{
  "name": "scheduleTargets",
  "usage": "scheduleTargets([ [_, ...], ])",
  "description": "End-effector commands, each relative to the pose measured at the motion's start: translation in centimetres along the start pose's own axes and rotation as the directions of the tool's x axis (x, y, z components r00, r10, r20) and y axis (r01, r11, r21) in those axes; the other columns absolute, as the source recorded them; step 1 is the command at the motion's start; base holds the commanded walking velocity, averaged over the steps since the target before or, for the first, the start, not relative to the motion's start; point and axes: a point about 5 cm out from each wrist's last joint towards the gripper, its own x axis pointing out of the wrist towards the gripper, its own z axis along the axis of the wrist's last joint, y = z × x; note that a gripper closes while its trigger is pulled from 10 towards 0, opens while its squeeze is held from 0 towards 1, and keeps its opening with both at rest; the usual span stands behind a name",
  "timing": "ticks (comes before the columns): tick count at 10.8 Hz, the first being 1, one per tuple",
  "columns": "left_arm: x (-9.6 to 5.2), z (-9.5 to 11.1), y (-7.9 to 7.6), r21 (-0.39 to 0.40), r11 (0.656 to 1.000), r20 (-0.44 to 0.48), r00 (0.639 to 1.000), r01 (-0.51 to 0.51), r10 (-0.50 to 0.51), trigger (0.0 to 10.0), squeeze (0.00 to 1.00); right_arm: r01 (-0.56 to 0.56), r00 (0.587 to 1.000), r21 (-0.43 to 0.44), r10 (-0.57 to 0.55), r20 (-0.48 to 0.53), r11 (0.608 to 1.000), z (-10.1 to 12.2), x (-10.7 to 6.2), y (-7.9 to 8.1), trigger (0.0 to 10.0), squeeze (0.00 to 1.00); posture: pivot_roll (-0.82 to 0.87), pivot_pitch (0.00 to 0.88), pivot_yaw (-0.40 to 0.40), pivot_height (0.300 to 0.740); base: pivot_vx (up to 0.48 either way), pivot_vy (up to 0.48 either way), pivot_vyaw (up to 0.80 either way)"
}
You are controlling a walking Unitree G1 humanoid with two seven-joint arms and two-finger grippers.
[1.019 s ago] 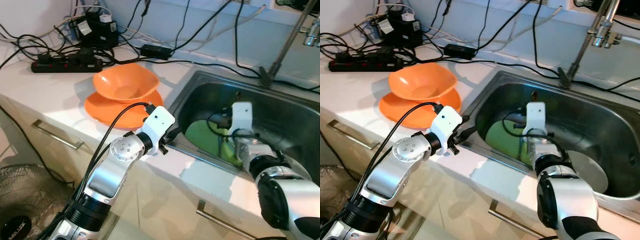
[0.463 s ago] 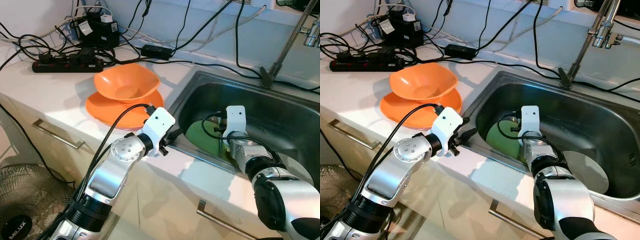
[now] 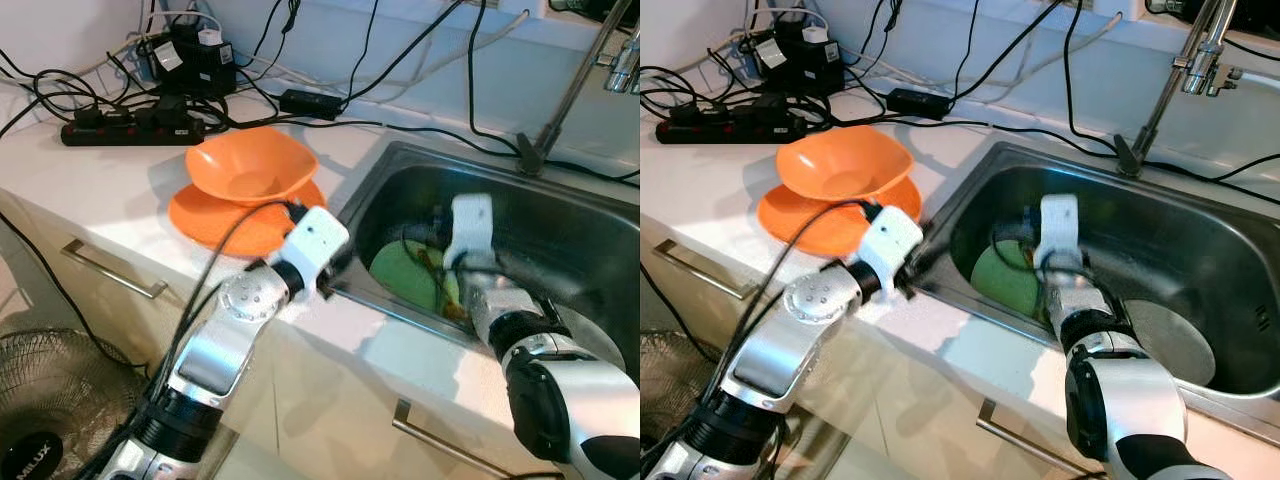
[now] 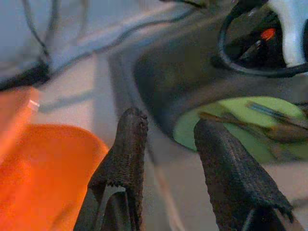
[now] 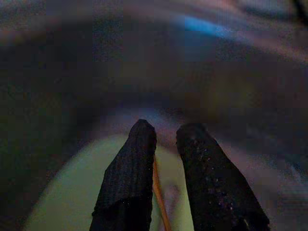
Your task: Kitchen organization
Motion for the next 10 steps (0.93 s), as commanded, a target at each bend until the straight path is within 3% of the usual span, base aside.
scheduleTargets([
  [1, 0.2, 0.8, 0.7, 0.049, 0.998, 0.036, 0.998, -0.048, 0.046, 10.0, 0.0, -0.037, 0.993, 0.04, 0.033, 0.114, 0.998, 2.3, 0.2, 0.5, 10.0, 0.0, 0.25, 0.0, -0.069, 0.74, 0.0, 0.0, 0.0],
  [4, 0.0, 2.3, 3.0, 0.245, 0.951, 0.062, 0.982, -0.188, 0.178, 10.0, 0.0, -0.204, 0.95, 0.126, 0.165, 0.265, 0.971, 4.2, -0.2, 2.6, 10.0, 0.0, 0.25, 0.0, -0.065, 0.74, 0.0, 0.0, 0.0],
  [5, -0.3, 2.6, 4.6, 0.264, 0.93, 0.068, 0.967, -0.256, 0.247, 10.0, 0.11, -0.256, 0.932, 0.126, 0.211, 0.295, 0.958, 3.9, -0.5, 3.4, 10.0, 0.0, 0.25, 0.0, -0.062, 0.74, 0.0, 0.0, 0.0],
  [6, -0.5, 2.7, 5.7, 0.247, 0.925, 0.066, 0.958, -0.287, 0.28, 10.0, 1.0, -0.263, 0.933, 0.128, 0.218, 0.288, 0.956, 3.5, -0.6, 3.6, 10.0, 0.0, 0.25, 0.0, -0.062, 0.74, 0.0, 0.0, 0.0],
  [8, -0.9, 1.9, 7.5, 0.273, 0.907, -0.003, 0.942, -0.321, 0.335, 10.0, 1.0, -0.246, 0.945, 0.153, 0.201, 0.259, 0.957, 2.8, -0.6, 3.4, 10.0, 0.0, 0.25, 0.0, -0.059, 0.74, 0.0, 0.0, 0.0],
  [10, -0.9, 1.0, 7.8, 0.259, 0.926, -0.069, 0.951, -0.275, 0.302, 10.0, 0.0, -0.247, 0.945, 0.153, 0.203, 0.256, 0.957, 2.6, -0.7, 3.4, 10.0, 0.0, 0.25, 0.0, -0.058, 0.74, 0.0, 0.0, 0.0],
])
